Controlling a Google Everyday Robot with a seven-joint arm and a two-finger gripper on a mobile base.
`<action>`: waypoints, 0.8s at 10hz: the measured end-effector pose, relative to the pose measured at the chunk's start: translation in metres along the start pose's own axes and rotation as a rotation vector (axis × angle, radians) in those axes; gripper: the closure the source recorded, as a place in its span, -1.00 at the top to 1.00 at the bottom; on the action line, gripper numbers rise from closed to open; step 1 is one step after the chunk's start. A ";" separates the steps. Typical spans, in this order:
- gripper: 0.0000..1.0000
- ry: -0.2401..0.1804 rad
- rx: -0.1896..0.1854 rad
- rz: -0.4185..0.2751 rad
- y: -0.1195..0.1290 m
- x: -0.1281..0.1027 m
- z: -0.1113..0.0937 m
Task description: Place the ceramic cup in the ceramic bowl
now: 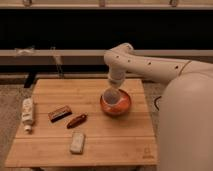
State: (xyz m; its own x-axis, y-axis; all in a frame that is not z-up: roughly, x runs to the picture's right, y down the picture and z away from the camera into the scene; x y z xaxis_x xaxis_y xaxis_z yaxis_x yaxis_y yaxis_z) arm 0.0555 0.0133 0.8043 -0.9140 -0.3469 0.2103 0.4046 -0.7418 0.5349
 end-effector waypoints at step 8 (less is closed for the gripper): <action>0.60 -0.057 0.044 -0.028 0.011 -0.003 0.019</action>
State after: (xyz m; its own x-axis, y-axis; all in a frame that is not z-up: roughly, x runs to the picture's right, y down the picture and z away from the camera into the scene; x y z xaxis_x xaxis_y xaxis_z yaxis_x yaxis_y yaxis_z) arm 0.0620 0.0173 0.8255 -0.9258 -0.2916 0.2405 0.3780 -0.7247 0.5762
